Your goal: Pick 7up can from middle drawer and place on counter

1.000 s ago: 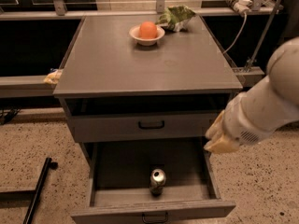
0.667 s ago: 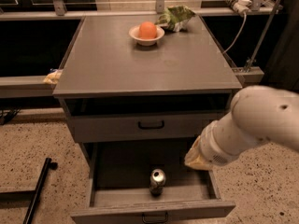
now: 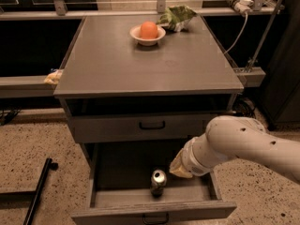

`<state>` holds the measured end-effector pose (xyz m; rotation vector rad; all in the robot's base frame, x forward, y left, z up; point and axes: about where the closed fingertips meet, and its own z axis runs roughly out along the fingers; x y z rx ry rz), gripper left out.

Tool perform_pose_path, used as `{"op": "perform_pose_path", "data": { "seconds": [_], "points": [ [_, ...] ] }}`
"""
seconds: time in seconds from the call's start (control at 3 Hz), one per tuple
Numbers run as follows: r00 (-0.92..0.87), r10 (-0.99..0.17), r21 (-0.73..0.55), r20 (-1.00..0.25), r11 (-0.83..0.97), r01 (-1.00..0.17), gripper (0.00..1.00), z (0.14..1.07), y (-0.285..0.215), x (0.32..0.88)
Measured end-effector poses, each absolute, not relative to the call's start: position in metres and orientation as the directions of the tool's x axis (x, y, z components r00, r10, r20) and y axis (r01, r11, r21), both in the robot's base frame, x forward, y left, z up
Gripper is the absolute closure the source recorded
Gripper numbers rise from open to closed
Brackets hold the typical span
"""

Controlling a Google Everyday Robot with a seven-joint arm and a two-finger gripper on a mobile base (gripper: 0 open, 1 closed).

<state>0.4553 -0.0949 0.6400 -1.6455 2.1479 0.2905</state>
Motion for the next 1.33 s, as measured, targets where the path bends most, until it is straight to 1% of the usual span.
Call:
{"op": "perform_pose_path", "data": {
  "seconds": [0.33,0.67,1.0,1.33],
  "points": [
    [-0.213,-0.870,-0.086,-0.445,0.279,-0.957,1.00,0.640,-0.095,0.455],
    [-0.211,-0.858,-0.115,-0.468,0.296,-0.948,1.00,0.621,-0.098,0.459],
    [-0.195,-0.826,-0.150,-0.529,0.317,-0.937,0.81,0.588,-0.099,0.476],
    [-0.165,-0.788,-0.151,-0.593,0.310,-0.939,0.58,0.560,-0.087,0.496]
  ]
}}
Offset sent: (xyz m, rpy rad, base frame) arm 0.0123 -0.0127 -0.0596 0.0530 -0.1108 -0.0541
